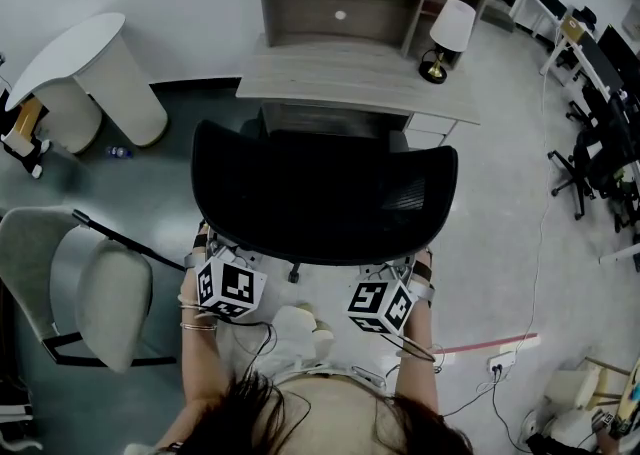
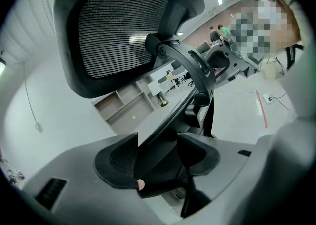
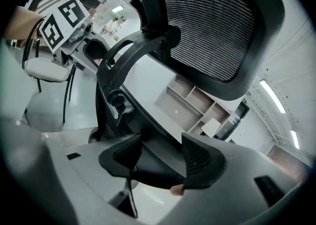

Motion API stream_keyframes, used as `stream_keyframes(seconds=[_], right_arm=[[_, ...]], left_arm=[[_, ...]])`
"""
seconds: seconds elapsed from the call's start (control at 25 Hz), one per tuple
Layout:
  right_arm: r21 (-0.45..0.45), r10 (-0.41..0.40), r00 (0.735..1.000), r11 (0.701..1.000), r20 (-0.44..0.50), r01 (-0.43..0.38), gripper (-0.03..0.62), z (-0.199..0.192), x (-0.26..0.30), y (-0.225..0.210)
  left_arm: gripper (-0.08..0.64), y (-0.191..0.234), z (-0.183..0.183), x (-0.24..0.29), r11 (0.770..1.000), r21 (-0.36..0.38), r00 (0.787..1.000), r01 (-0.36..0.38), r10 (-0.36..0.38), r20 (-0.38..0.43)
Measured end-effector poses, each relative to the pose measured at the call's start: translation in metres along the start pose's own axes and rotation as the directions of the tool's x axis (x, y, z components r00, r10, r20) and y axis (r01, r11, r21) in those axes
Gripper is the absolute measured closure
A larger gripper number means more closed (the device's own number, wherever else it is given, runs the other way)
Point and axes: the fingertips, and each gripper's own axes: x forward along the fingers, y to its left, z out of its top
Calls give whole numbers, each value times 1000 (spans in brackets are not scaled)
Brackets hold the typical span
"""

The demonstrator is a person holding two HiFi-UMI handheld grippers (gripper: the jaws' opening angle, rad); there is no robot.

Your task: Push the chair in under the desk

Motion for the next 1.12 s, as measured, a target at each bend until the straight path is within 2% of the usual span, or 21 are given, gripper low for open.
stream_keyframes(seconds=[1.12], right_arm=[[22,-25,999,999,-34,25,351,6,40,-19]], left_arm=[[316,22,7,39,999,15,999,31,-32,37]])
